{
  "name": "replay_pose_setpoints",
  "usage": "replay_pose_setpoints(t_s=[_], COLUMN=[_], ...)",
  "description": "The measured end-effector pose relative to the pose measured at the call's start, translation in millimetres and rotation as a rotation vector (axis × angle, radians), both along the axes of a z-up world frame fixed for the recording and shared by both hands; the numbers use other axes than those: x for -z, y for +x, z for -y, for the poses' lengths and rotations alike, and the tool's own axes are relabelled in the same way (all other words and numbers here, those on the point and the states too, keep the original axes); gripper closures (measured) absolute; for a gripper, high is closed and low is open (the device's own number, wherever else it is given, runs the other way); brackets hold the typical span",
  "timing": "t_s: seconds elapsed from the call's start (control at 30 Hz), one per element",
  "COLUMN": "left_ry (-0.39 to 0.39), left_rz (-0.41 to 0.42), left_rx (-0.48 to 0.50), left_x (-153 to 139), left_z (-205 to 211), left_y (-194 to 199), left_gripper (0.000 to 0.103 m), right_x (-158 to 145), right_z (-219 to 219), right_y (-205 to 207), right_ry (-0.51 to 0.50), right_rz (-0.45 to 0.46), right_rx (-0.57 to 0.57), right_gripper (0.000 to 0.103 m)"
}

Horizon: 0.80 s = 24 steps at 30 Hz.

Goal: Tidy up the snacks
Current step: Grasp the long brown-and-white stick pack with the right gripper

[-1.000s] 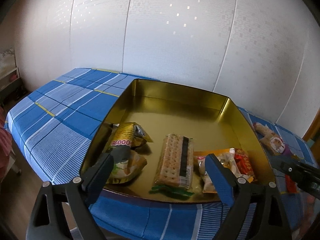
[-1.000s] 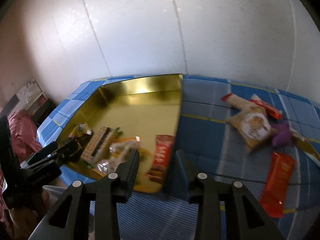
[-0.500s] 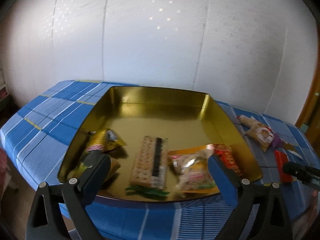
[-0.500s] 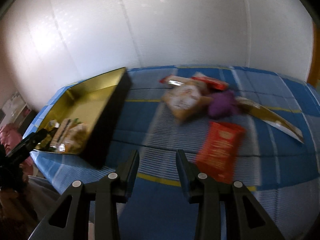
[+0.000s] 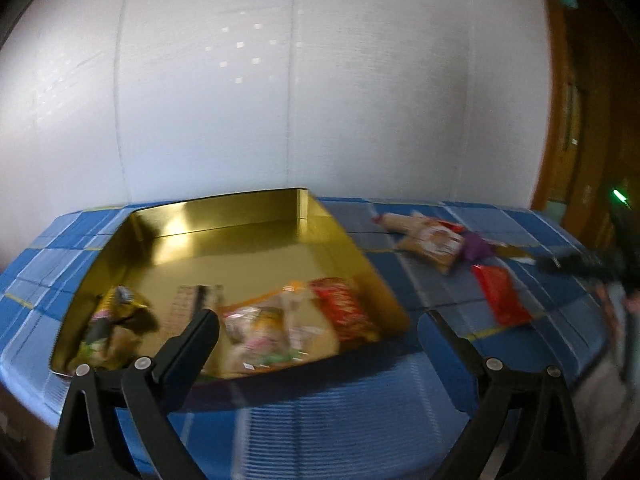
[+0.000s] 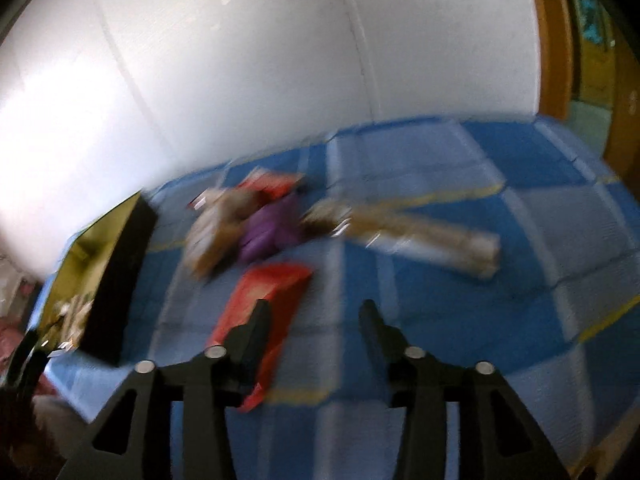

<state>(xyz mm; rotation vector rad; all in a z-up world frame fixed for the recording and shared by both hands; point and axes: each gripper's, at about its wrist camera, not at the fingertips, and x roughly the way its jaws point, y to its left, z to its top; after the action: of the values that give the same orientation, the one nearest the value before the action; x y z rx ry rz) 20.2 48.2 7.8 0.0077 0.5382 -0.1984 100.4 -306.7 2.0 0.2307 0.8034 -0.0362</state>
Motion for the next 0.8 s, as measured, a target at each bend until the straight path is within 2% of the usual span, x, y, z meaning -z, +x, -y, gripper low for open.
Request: replay_pose_setpoints(t_s=[0.07,0.2,0.37,0.43,0.5,0.57,0.63,0.7,0.8], left_ry=[0.0,0.001,0.027,0.033,0.036,0.029,0.027,0.027,0.03], left_rz=[-0.012,-0.031,-0.034,-0.031,-0.029,-0.03,-0.032,-0.037,-0.045], left_rx=[0.033,0.073,0.119,0.134,0.138,0.138,0.137,0.139,0.14], left_x=[3,8,13,14,15,15,16,16,18], left_z=[11,26,41,46,49,51,52,53,57], left_y=[-4,-10,-18,-19,-16,-14,-12,-12,-12], left_gripper=[0.002,0.002,0.002,0.002,0.002,0.002,0.002,0.002,0.002], right_x=[-2,1,25,23,20,16,12,13,22], right_z=[17,40,54,53,47,36,22,16,16], right_y=[16,46,60,54,46,38,35,39,60], right_ry=[0.009,0.003,0.073,0.102,0.157,0.104,-0.026,-0.102,-0.104], right_rz=[-0.005,-0.016,-0.068,-0.069,-0.062,-0.058,-0.033,-0.02,-0.045], right_rx=[0.036,0.055,0.054,0.028,-0.052,-0.09,-0.112,-0.1,-0.108], right_gripper=[0.042,0.042,0.042,0.042,0.042,0.042,0.042,0.042,0.042])
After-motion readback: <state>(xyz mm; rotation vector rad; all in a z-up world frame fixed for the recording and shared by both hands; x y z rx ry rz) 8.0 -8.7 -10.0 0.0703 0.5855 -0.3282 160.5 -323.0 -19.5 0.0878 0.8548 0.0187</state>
